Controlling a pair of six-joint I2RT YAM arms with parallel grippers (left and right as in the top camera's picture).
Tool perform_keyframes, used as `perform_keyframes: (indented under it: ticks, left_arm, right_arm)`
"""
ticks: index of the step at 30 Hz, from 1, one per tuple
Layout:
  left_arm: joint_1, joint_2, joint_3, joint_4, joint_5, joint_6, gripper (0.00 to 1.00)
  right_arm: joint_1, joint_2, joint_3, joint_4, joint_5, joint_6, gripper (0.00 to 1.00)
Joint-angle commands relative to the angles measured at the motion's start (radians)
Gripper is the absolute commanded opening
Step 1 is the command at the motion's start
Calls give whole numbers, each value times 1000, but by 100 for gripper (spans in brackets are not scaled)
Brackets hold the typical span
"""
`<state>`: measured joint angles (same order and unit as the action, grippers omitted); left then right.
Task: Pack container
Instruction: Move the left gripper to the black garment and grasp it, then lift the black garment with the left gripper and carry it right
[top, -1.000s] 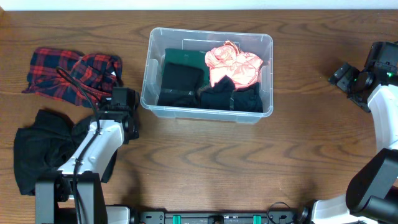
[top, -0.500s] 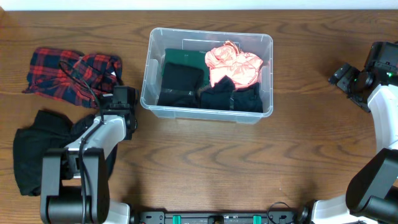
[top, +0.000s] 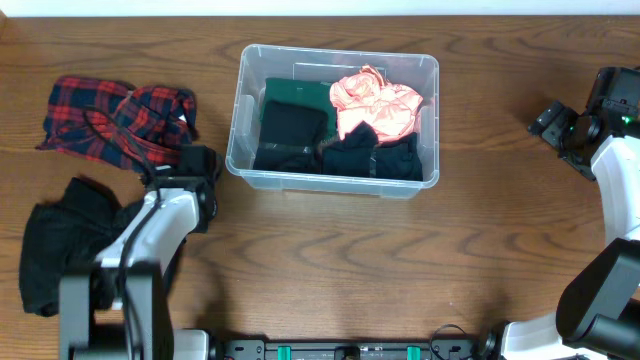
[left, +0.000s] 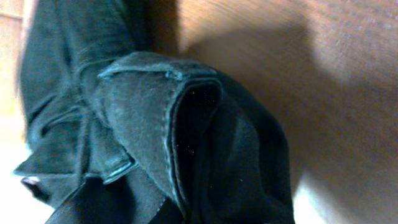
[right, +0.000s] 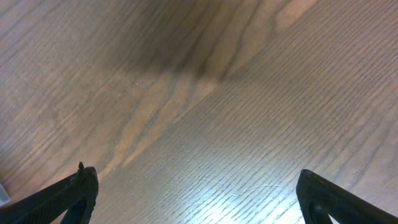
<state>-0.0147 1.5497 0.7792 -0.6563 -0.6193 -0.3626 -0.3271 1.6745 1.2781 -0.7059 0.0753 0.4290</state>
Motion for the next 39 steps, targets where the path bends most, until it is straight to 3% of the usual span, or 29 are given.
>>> perform_keyframes:
  ticks: [1, 9, 15, 21, 30, 39]
  left_arm:
    - [5, -142, 138, -97, 27, -39, 6]
    - [5, -333, 521, -354, 267, 10, 6]
    - [5, -299, 860, -643, 390, 38, 6]
    - [5, -218, 1164, -833, 405, 97, 6]
    - [5, -46, 1492, -872, 667, 208, 5]
    - [2, 48, 1556, -797, 794, 348, 6]
  right_arm:
    - [-3, -7, 14, 2, 2, 11, 99]
    - [-3, -7, 14, 2, 2, 11, 99]
    - [-3, -7, 14, 2, 2, 12, 99]
    - [-3, -7, 14, 2, 2, 12, 99]
    - [-3, -7, 14, 2, 2, 12, 99]
    - [-3, -7, 14, 2, 2, 12, 99]
